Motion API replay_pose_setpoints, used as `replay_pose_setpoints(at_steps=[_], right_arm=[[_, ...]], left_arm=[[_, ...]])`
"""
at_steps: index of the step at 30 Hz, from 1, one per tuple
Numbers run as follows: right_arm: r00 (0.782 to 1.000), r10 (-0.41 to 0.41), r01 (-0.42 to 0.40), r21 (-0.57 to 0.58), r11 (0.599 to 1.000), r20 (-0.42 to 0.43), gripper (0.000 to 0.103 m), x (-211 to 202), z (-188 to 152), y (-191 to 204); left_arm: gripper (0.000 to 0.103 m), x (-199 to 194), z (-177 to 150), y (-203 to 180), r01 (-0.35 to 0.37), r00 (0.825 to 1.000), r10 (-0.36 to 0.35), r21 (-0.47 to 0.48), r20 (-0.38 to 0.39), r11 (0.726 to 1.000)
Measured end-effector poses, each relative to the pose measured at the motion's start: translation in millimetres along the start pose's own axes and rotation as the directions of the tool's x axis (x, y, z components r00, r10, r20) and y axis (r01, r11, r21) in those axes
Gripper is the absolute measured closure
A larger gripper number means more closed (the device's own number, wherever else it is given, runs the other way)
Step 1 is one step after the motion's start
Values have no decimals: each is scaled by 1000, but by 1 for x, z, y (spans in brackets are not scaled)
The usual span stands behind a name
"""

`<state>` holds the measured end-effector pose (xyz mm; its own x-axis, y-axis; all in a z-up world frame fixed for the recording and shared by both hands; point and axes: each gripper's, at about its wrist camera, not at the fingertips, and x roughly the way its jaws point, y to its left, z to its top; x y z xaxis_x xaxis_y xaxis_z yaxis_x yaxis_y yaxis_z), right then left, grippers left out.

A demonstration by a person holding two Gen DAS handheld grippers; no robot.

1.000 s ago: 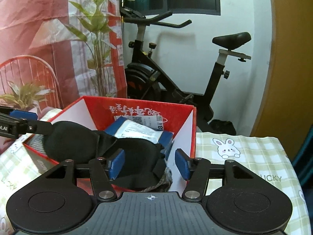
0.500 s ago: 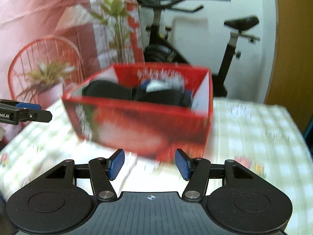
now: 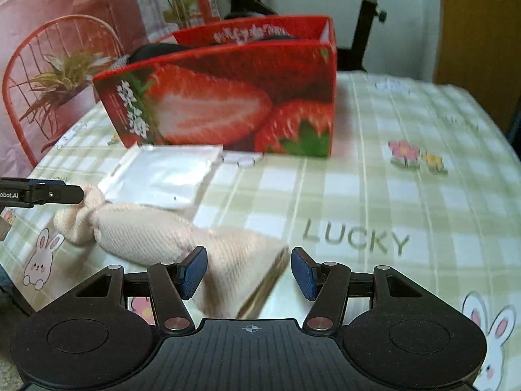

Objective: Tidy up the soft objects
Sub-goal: 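Lower both grippers and close each on the beige knitted towel, then lift the beige towel with both grippers and carry it over the box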

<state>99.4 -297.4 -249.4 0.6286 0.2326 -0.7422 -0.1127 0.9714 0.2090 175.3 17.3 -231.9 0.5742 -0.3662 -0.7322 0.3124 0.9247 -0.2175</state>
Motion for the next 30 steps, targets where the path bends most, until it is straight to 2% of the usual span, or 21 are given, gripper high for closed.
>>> replay_pose_setpoints(at_steps=[2, 6, 8, 12, 14, 26, 30], right_arm=[[1000, 10, -10, 16, 1000, -9, 49, 3, -2, -1], [1000, 23, -23, -7, 1000, -16, 52, 8, -1, 6], [999, 30, -30, -27, 999, -16, 60, 12, 1, 10], [999, 41, -41, -56, 998, 1, 69, 18, 6, 16], [999, 44, -43, -62, 997, 11, 74, 21, 10, 19], [996, 61, -60, -18, 998, 58, 81, 23, 4, 17], [995, 79, -78, -16, 997, 65, 83, 19, 1, 18]], left_arm=[[28, 2, -7, 0, 29, 999, -30, -19, -22, 999], [49, 8, -19, 1, 49, 997, -51, -41, -49, 998], [52, 7, -22, 4, 55, 998, -57, -57, -37, 997], [65, 5, -24, 5, 61, 998, -63, -73, -18, 995], [67, 4, -26, 5, 58, 998, -59, -75, -10, 995], [69, 3, -32, 4, 46, 999, -45, -78, 8, 996], [75, 2, -32, 2, 45, 999, -44, -69, 13, 997]])
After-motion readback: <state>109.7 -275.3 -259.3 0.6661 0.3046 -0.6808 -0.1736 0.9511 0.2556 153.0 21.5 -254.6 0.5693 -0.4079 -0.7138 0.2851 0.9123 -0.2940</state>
